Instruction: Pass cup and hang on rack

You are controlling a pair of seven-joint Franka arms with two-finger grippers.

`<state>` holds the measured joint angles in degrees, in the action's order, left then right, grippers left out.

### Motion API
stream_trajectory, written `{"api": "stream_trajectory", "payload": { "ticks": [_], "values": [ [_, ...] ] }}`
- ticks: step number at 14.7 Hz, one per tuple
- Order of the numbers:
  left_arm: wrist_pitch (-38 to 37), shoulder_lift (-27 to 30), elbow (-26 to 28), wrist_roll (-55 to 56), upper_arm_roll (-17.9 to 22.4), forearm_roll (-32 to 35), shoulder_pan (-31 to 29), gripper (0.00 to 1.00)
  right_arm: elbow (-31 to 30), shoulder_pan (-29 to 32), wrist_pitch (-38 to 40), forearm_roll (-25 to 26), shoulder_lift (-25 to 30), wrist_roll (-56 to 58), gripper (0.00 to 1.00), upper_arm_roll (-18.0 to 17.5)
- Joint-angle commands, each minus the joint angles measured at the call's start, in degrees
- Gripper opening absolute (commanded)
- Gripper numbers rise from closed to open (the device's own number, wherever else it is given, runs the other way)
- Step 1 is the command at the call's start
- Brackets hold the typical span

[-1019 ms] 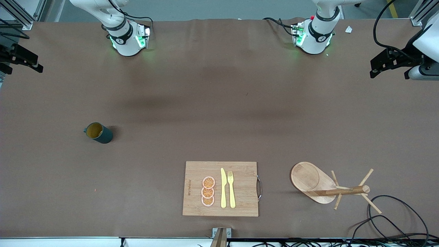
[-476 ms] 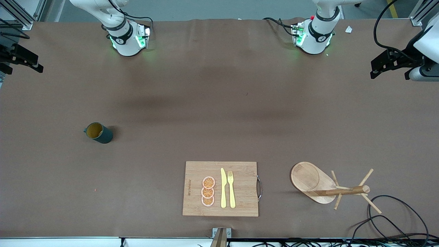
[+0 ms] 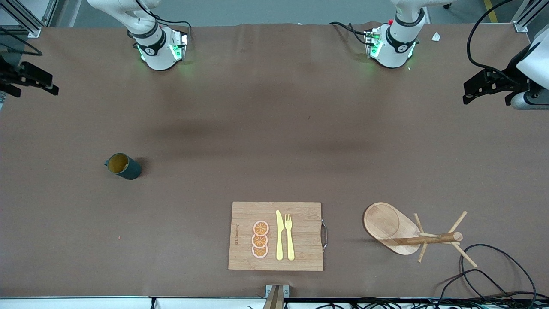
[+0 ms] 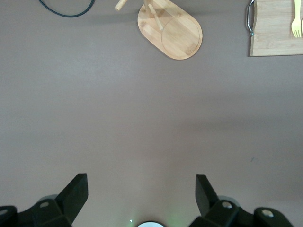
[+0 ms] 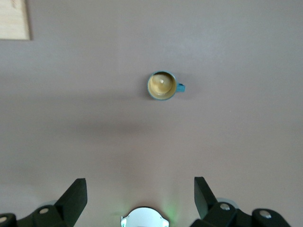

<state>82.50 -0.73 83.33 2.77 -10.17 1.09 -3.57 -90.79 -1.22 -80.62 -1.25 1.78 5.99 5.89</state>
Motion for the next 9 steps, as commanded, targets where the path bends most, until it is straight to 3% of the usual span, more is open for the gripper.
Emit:
{"api": "stream_trajectory", "payload": {
  "ticks": [1, 5, 9],
  "values": [
    [1.78, 0.29, -0.45, -0.83, -0.20, 0.15, -0.29, 1.00, 2.18, 0.61, -1.64, 0.11, -7.21, -0.36, 1.00, 0.00],
    [2.58, 0.03, -0.36, -0.05, -0.20, 0.14, -0.38, 1.00, 2.38, 0.70, -5.68, 0.46, -11.97, 0.16, 1.00, 0.00],
    [3.37, -0.50, -0.36, -0.04, -0.11, 0.32, -1.87, 1.00, -5.87, 0.26, -14.80, -0.07, -12.94, 2.01, 1.00, -0.18]
  ]
}}
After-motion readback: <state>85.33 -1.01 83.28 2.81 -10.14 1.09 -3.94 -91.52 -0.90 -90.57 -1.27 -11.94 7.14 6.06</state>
